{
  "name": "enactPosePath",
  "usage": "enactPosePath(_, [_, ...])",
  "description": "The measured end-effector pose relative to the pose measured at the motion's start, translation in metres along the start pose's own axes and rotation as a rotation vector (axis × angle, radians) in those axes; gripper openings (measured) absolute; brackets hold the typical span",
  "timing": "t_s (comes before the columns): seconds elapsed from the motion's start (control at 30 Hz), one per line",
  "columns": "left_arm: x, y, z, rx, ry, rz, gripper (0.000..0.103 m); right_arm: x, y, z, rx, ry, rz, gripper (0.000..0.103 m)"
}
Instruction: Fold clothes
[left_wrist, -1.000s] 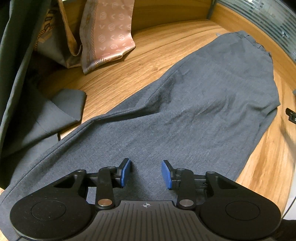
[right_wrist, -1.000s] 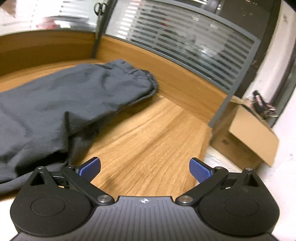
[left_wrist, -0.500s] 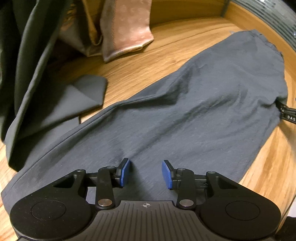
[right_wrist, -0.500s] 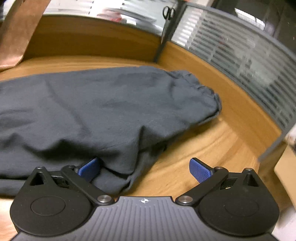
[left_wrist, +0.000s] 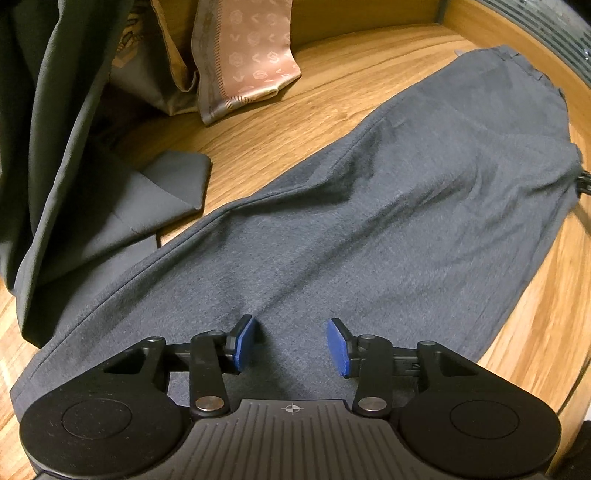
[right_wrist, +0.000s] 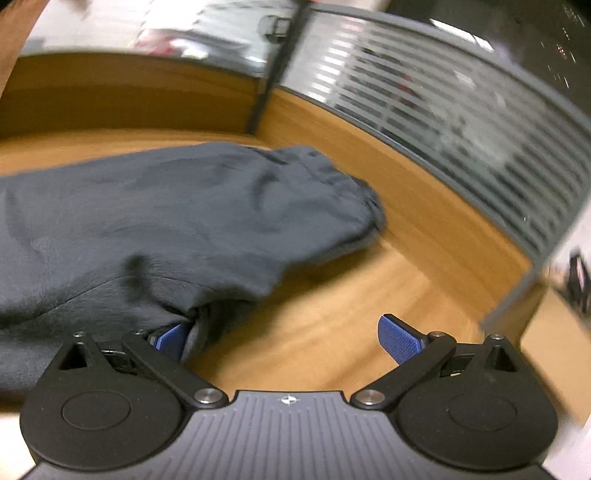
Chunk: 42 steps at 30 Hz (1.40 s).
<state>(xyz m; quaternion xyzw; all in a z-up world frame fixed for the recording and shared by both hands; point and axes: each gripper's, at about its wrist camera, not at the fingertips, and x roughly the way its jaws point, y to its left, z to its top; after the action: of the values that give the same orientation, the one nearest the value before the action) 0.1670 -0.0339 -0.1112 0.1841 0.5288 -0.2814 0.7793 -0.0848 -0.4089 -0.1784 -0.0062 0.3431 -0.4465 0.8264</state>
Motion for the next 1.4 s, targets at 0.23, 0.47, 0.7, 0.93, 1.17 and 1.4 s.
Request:
enactPosePath(0.23, [0.002,0.000,0.003,0.005,0.000,-0.004,0.047,-0.018,-0.060,-0.039,0.135,0.093,-0.116,0.102])
enactPosePath(0.47, [0.003,-0.001,0.005,0.035,0.018,-0.019,0.052,-0.029,-0.083,-0.047,0.151,0.071,-0.065,0.102])
enactPosePath(0.7, [-0.019,-0.028,0.008,0.057,0.025,-0.182,0.057,-0.028,-0.046,-0.032,0.031,0.007,0.149,0.102])
enactPosePath(0.93, [-0.023,-0.090,-0.008,0.304,-0.004,-0.183,0.057,-0.027,-0.005,-0.017,-0.100,-0.047,0.228,0.102])
enactPosePath(1.17, [-0.014,-0.126,-0.011,0.408,-0.047,-0.197,0.043,-0.041,0.022,-0.011,-0.263,-0.101,0.231,0.100])
enactPosePath(1.4, [-0.005,-0.147,0.001,0.451,-0.073,-0.209,0.034,-0.044,0.023,-0.014,-0.306,-0.103,0.216,0.094])
